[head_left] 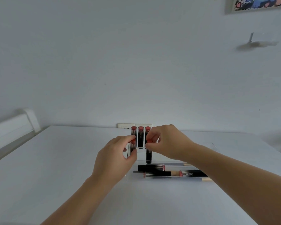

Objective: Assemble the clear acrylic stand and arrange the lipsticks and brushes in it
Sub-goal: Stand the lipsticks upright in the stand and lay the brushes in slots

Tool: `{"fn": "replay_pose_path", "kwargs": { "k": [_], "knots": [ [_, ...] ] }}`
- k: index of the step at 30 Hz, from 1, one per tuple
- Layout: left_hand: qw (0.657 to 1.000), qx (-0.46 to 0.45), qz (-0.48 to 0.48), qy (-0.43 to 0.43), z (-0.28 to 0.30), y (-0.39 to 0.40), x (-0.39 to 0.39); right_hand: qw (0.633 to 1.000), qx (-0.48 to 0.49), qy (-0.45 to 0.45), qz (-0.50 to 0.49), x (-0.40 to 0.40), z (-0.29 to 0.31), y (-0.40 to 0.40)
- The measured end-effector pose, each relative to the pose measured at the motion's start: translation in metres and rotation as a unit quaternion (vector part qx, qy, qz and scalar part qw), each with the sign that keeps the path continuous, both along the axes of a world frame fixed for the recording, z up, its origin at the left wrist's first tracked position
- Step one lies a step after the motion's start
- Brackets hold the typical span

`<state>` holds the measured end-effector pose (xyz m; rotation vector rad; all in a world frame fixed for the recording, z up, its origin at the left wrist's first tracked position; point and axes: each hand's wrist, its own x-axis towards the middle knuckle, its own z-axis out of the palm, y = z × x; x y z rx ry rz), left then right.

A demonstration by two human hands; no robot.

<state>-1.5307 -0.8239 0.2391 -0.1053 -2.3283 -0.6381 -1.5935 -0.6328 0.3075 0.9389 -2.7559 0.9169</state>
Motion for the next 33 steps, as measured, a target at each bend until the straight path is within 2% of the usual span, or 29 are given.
{"fn": "replay_pose_path", "kwargs": {
  "k": [8,16,22,33],
  "knots": [
    [0.999,0.029,-0.017,-0.038,0.000,-0.002,-0.002,1.000,0.029,0.008,0.002,0.000,0.000,0.000],
    [0.997,0.053,-0.022,-0.045,-0.002,-0.008,-0.002,0.999,-0.036,0.023,-0.031,0.007,-0.017,-0.009],
    [0.994,0.086,-0.031,-0.053,-0.008,-0.008,-0.003,0.997,-0.048,0.051,-0.043,0.011,-0.028,-0.020],
    [0.996,0.066,-0.043,-0.053,-0.012,-0.011,-0.006,0.996,-0.053,0.065,-0.034,0.011,-0.044,-0.021]
  ]
}}
